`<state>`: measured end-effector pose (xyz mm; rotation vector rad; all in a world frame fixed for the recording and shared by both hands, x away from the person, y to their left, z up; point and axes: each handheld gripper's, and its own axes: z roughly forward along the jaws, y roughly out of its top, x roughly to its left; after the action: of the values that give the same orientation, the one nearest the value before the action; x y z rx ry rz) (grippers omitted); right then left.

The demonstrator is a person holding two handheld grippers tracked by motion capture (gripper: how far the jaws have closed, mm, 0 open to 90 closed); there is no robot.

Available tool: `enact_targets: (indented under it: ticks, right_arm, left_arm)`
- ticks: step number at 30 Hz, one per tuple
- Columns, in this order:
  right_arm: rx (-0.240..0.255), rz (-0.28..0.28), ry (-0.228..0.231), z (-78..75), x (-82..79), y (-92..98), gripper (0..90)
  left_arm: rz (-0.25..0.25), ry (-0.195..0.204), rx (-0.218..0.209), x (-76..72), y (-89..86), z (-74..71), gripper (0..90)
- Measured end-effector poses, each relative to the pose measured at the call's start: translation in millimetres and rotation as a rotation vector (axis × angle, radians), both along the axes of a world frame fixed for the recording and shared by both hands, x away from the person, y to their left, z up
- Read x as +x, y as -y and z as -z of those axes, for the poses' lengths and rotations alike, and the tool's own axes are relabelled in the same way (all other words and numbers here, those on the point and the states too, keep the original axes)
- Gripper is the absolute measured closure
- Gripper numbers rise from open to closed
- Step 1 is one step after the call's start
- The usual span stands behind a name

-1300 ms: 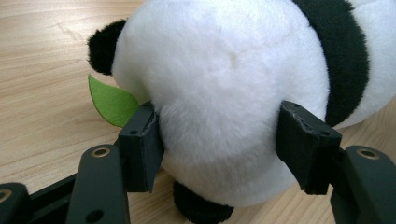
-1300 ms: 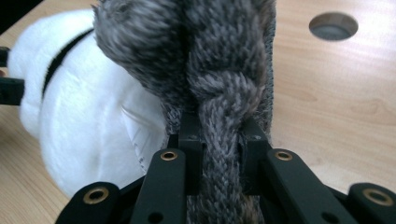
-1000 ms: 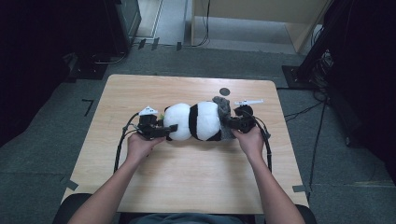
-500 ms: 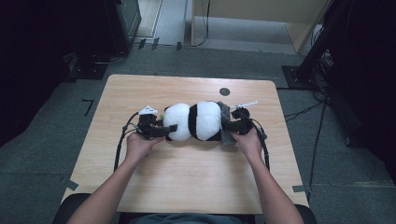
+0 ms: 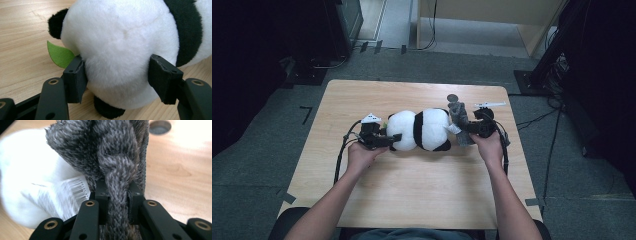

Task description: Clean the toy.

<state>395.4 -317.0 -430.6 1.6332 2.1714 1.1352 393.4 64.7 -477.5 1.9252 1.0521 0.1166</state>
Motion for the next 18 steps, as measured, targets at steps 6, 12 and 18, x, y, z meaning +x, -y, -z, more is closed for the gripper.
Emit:
enact_targets:
  ticks: [6,12,18]
  right_arm:
    - [0.038,-0.033,0.065,-23.6,-6.1,-8.8,76.7]
    - [0.069,-0.101,0.118,-41.6,-12.1,-26.3,76.7]
    - [0.068,-0.137,0.102,-34.0,-9.4,-40.6,76.8]
  left_arm:
    - [-0.002,0.0,-0.001,-0.1,0.1,0.1,35.9]
    - [-0.001,0.002,-0.002,-0.3,-0.2,0.5,35.9]
    - [0.002,0.005,-0.002,-0.2,-0.2,1.0,36.0]
